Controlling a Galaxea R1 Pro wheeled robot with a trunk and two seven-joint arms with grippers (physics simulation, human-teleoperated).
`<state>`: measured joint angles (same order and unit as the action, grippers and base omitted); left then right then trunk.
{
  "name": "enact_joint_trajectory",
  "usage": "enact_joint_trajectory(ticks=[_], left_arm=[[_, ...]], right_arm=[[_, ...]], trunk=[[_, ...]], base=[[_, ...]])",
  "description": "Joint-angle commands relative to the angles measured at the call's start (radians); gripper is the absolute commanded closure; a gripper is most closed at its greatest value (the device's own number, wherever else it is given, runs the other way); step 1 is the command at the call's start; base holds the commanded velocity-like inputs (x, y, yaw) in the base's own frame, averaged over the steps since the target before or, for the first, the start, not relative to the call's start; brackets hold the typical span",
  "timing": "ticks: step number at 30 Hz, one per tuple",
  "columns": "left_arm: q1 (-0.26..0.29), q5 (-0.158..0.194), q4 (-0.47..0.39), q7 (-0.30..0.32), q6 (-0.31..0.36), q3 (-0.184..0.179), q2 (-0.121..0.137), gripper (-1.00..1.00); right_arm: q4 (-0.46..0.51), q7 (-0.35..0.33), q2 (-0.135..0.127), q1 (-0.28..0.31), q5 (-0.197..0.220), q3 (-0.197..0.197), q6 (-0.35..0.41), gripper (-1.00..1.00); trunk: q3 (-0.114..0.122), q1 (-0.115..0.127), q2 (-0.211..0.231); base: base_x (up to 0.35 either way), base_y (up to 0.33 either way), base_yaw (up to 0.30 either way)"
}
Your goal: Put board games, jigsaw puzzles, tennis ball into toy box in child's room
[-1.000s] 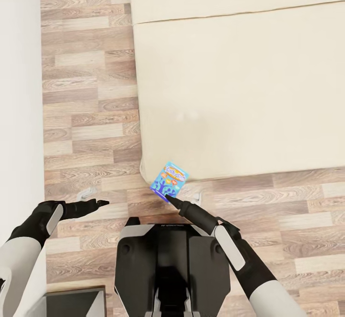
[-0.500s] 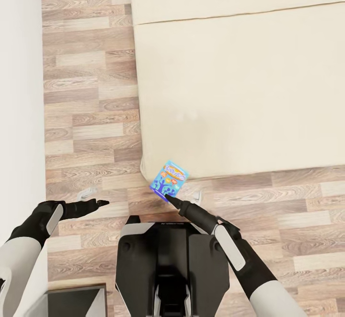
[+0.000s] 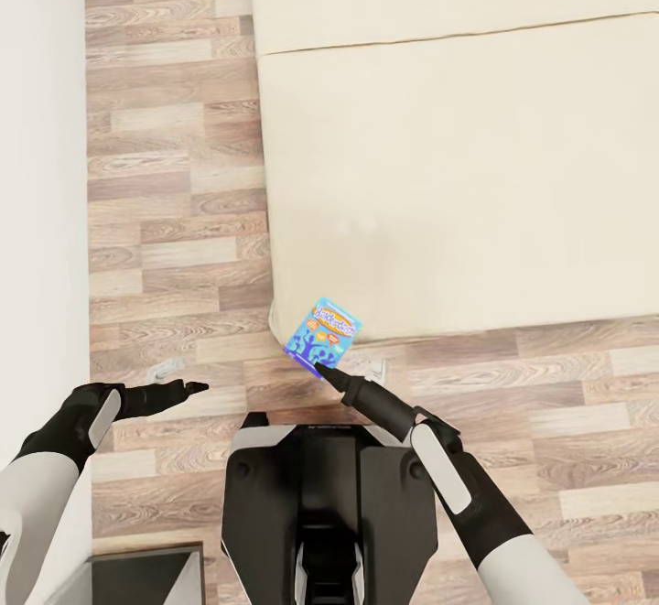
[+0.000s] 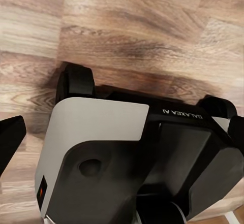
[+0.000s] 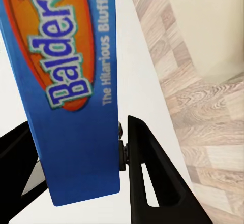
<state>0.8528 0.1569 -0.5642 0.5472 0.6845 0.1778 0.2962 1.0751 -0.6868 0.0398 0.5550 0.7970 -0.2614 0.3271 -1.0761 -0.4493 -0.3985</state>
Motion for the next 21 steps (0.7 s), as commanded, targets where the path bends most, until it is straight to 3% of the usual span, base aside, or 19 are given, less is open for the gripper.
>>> enact_joint_trajectory(ticks=[1,21], left_arm=[[0.0,0.004,0.0,0.001,0.007,0.003,0.0,-1.0],[0.0,0.004,0.0,0.001,0.01,0.003,0.0,-1.0]], right_arm=[[0.0,0.001,0.0,0.0,0.01,0.0,0.009,1.0],[-0.001,0.001,0.001,0.002,0.008,-0.004,0.007,1.0]], trunk=[[0.001,-0.001,-0.001],[0.034,-0.001,-0.001]], base=[[0.0,0.0,0.0],[0.0,0.0,0.0]])
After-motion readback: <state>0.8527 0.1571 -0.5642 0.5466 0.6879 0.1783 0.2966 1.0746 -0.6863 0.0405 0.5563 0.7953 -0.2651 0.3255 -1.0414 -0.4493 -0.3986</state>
